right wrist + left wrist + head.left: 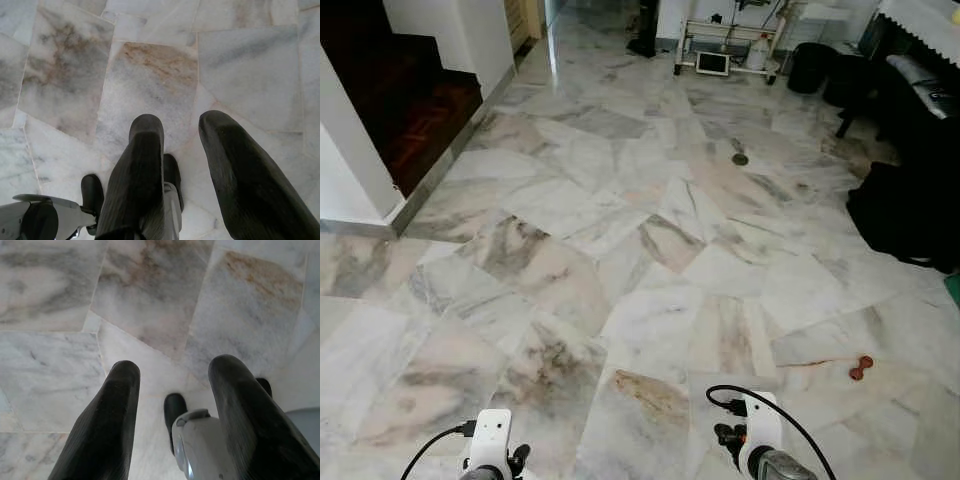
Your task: Setting the table
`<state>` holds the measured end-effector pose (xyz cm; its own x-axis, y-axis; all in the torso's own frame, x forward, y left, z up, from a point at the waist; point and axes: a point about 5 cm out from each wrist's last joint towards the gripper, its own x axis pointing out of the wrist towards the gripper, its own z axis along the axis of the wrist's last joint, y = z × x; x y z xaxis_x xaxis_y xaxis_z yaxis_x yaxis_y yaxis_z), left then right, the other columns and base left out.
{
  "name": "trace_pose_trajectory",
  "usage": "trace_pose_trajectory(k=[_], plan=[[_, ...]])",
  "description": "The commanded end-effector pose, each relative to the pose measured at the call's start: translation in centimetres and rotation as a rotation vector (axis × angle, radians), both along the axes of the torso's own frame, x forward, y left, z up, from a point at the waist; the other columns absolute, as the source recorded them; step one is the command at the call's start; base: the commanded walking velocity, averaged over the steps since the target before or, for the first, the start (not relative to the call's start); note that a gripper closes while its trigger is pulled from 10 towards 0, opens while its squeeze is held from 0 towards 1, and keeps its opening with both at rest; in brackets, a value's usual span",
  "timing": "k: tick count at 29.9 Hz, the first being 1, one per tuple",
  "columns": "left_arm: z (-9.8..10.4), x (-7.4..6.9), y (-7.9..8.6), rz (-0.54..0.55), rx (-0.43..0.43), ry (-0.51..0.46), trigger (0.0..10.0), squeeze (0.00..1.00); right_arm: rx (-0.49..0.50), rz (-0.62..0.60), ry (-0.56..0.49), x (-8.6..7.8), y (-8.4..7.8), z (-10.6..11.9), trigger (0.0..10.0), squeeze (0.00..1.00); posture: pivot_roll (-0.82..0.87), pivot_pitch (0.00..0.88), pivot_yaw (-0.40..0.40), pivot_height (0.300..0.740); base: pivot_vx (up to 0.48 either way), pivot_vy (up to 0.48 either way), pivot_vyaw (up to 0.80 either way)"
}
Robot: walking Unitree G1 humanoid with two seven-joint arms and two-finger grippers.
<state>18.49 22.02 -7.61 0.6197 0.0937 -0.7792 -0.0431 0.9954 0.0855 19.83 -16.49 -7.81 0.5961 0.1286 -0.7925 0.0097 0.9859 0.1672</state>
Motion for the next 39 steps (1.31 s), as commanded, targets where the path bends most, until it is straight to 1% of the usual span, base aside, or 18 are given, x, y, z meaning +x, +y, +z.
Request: trace_pose_trajectory(k=[1,7,14,18,21,24,29,34,39], plan=[[-0.4,-0.7,0.1,-0.015,0.009,0.043,10.0,0.00,-0.004,-0.005,0.008,-0.1,-0.1,-0.1,10.0,0.00,0.10,0.000,-0.060,0.740,0.000,0.000,-0.77],[-0.5,-1.1,0.3,-0.023,0.017,0.066,10.0,0.00,-0.006,-0.007,0.010,-0.2,0.0,-0.1,10.0,0.00,0.09,0.000,-0.055,0.740,0.000,0.000,-0.77],[-0.5,-1.2,0.7,-0.025,0.025,0.069,10.0,0.00,-0.007,-0.006,0.014,-0.3,0.1,-0.2,10.0,0.00,0.09,0.000,-0.051,0.740,0.000,0.000,-0.77],[-0.5,-1.2,0.7,-0.049,0.044,0.062,10.0,0.00,-0.007,-0.003,0.016,-0.4,0.1,-0.2,10.0,0.00,0.09,0.000,-0.046,0.740,0.000,0.000,-0.77],[-0.5,-1.2,0.7,-0.073,0.062,0.065,10.0,0.00,-0.008,0.000,0.018,-0.5,0.1,-0.3,10.0,0.00,0.09,0.000,-0.045,0.740,0.000,-0.309,-0.77],[-0.5,-1.4,1.1,-0.037,0.065,0.073,10.0,0.00,-0.009,-0.003,0.018,-0.6,0.1,-0.3,10.0,0.00,0.09,0.000,-0.043,0.740,0.000,-0.260,-0.77],[-0.4,-1.3,1.3,-0.051,0.088,0.065,10.0,0.00,-0.012,-0.006,0.015,-0.6,0.1,-0.3,10.0,0.00,0.09,0.000,-0.042,0.740,0.000,0.000,-0.77],[-0.2,-1.2,1.9,-0.008,0.100,0.060,10.0,0.00,-0.017,-0.010,0.009,-0.4,0.0,-0.2,10.0,0.00,0.08,0.000,-0.042,0.740,0.000,-0.215,-0.77],[-0.1,-1.0,1.9,-0.027,0.111,0.055,10.0,0.00,-0.021,-0.018,0.008,-0.3,-0.1,-0.2,10.0,0.00,0.08,0.000,-0.045,0.740,0.000,0.000,-0.77]])
